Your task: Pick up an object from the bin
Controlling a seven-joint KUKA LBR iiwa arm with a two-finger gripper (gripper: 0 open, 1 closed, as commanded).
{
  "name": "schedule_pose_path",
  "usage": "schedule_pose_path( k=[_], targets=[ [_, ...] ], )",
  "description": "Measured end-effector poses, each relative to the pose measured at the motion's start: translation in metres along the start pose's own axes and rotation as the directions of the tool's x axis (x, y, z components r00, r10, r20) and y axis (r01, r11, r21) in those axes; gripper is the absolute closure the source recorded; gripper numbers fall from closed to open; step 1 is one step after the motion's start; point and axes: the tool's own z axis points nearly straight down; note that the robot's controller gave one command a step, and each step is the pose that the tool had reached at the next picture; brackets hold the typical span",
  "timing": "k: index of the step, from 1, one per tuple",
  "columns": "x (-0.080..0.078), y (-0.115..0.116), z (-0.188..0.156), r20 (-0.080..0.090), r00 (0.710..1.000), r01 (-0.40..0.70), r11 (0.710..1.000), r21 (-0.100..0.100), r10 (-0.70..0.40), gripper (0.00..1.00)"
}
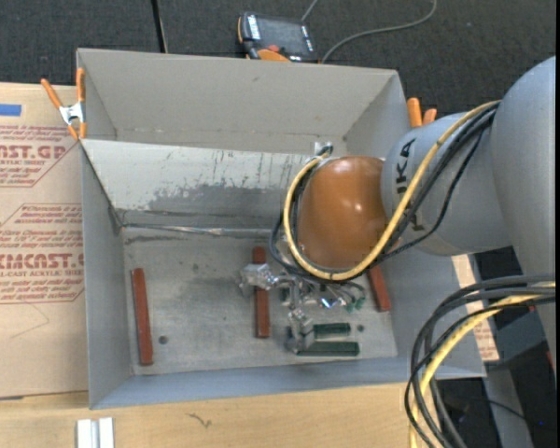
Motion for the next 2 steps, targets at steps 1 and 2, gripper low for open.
schedule_pose_path(
  k=[1, 2],
  targets=[
    [0.0, 0.001, 0.0, 0.0, 1.0, -0.001, 1.0, -0.002, 0.001, 1.0],
    [-0.022, 0.035, -0.164, 0.004, 0.915, 0.404, 0.915, 0.003, -0.404, 1.0]
  ],
)
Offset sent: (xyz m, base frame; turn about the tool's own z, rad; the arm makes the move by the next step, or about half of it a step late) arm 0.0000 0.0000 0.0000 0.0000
